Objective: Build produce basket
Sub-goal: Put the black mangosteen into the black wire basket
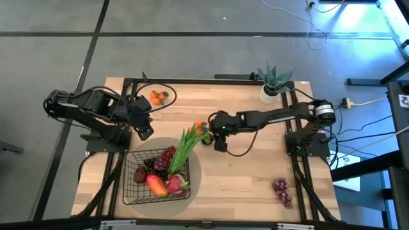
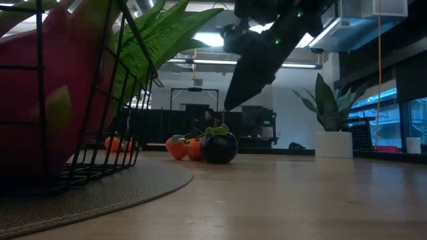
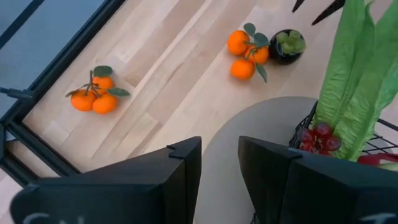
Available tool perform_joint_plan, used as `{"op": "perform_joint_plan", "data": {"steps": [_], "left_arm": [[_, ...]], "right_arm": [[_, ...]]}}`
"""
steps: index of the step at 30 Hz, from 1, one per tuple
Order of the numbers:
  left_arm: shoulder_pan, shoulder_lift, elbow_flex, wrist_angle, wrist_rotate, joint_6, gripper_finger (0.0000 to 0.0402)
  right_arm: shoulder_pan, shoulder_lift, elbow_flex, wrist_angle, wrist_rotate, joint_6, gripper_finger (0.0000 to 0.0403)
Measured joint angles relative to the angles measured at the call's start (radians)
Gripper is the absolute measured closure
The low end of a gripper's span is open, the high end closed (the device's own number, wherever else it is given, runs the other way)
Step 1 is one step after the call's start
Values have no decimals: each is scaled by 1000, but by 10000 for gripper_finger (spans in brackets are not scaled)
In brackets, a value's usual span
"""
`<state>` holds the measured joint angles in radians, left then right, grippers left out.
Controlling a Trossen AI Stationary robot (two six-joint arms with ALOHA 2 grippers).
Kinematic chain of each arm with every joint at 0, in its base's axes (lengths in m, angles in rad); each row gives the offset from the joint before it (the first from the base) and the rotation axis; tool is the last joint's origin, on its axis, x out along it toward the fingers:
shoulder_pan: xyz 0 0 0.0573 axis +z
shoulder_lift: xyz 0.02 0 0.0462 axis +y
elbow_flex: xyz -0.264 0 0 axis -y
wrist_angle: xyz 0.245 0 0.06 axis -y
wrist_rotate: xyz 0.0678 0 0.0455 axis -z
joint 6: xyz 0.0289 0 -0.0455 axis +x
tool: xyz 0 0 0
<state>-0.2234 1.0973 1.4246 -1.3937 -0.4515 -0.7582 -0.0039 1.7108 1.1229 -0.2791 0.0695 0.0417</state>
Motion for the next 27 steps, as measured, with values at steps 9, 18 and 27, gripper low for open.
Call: {"op": "perform_joint_plan", "data": {"steps": [9, 18, 27], "left_arm": [[0, 0, 0, 0, 0, -2, 308], [0, 0, 0, 0, 0, -2, 308], [0, 0, 0, 1, 0, -2, 308]], "right_arm": [[0, 74, 0, 59, -45, -72, 249], [0, 88, 0, 118, -45, -76, 249], [0, 151, 3, 150, -43, -50, 249]]}}
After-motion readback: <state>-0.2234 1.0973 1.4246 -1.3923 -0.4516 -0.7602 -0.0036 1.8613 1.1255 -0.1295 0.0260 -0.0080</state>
